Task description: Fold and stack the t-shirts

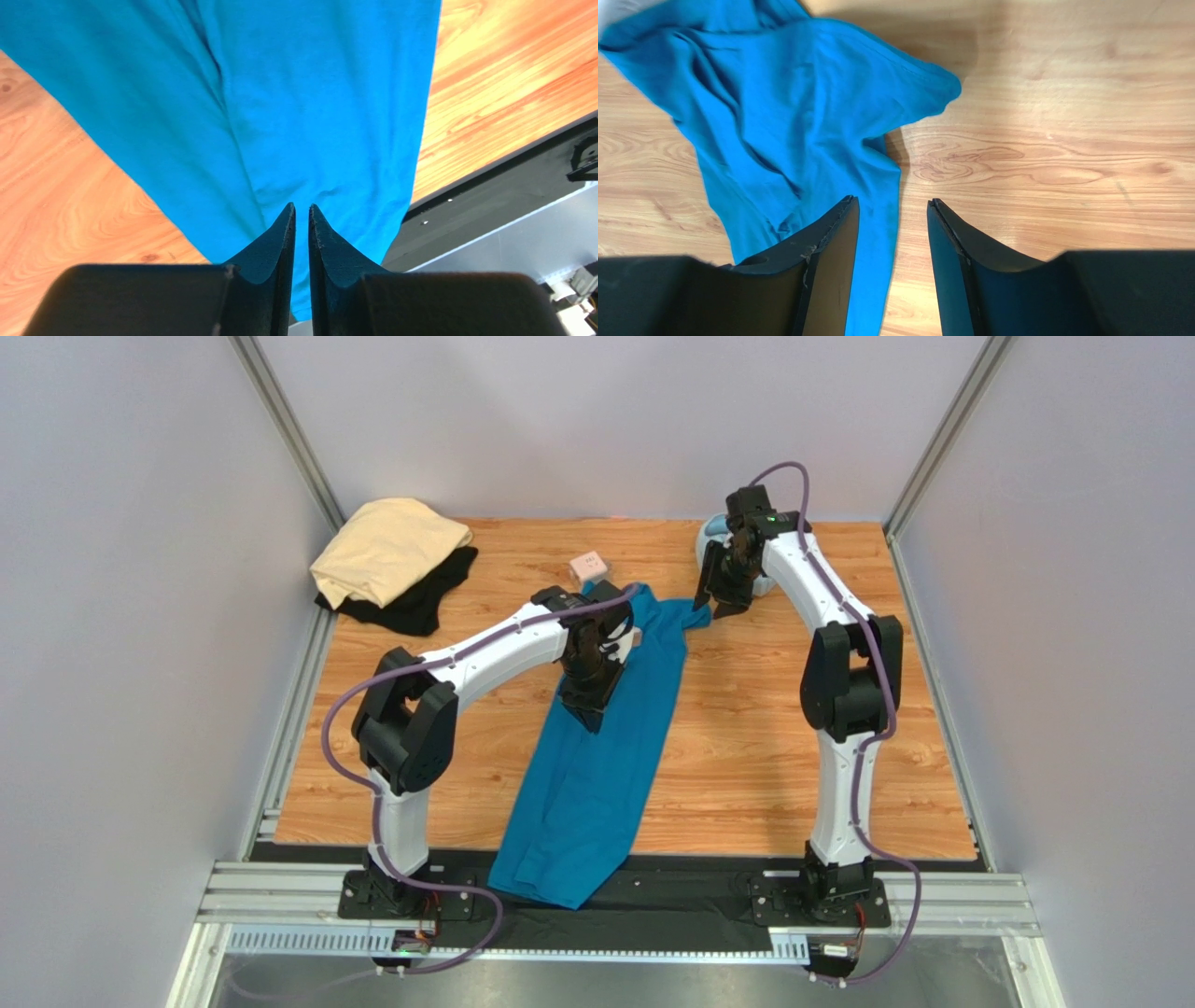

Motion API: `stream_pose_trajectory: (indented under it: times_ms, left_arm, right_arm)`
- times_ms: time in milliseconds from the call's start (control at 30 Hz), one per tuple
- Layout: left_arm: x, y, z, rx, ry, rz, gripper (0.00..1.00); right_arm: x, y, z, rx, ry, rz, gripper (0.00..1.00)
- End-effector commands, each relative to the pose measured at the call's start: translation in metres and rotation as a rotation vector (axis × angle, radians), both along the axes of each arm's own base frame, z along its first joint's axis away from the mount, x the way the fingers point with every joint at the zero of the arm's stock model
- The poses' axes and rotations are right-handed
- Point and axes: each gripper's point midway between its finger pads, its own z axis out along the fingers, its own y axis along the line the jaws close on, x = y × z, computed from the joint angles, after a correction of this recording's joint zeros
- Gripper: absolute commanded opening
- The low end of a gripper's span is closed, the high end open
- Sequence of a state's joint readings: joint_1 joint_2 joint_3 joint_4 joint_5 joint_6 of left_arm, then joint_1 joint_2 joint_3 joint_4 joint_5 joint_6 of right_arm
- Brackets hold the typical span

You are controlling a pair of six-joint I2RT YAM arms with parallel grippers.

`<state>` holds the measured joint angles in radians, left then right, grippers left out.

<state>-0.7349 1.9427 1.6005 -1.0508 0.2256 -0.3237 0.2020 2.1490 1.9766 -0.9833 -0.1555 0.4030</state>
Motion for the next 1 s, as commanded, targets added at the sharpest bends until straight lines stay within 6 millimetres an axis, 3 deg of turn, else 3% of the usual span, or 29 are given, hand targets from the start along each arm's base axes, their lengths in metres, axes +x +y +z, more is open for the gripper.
stream_pose_trajectory:
  times_ms: [0,300,400,567,667,867,967]
  left_arm:
    - [0.000,0.007,-0.003,0.009,-0.009,-0.048,0.17]
    - [-0.007,0.000,-0.025,-0.036,0.027,-0.063,0.17]
    - [-0.008,-0.002,-0.029,-0.045,0.032,-0.075,0.17]
    - [-0.008,-0.002,-0.032,-0.045,0.039,-0.089,0.17]
    - [-0.011,-0.001,-0.034,-0.044,0.046,-0.097,0.17]
    - [-0.014,-0.001,-0.038,-0.053,0.063,-0.103,0.17]
    - [-0.014,-0.001,-0.038,-0.051,0.066,-0.102,0.17]
  right_arm:
    - [-0.017,0.014,-0.037,0.049,0.149,-0.010,0.47]
    - [-0.006,0.013,-0.083,0.038,0.188,-0.069,0.49]
    - [0.001,0.021,-0.089,0.080,0.169,-0.074,0.51]
    - [0.002,0.034,-0.083,0.153,0.165,-0.074,0.51]
    - [0.006,0.035,-0.065,0.181,0.096,-0.087,0.51]
    - [0.013,0.032,-0.069,0.184,0.097,-0.135,0.52]
    - [0.002,0.031,-0.064,0.181,0.110,-0.124,0.50]
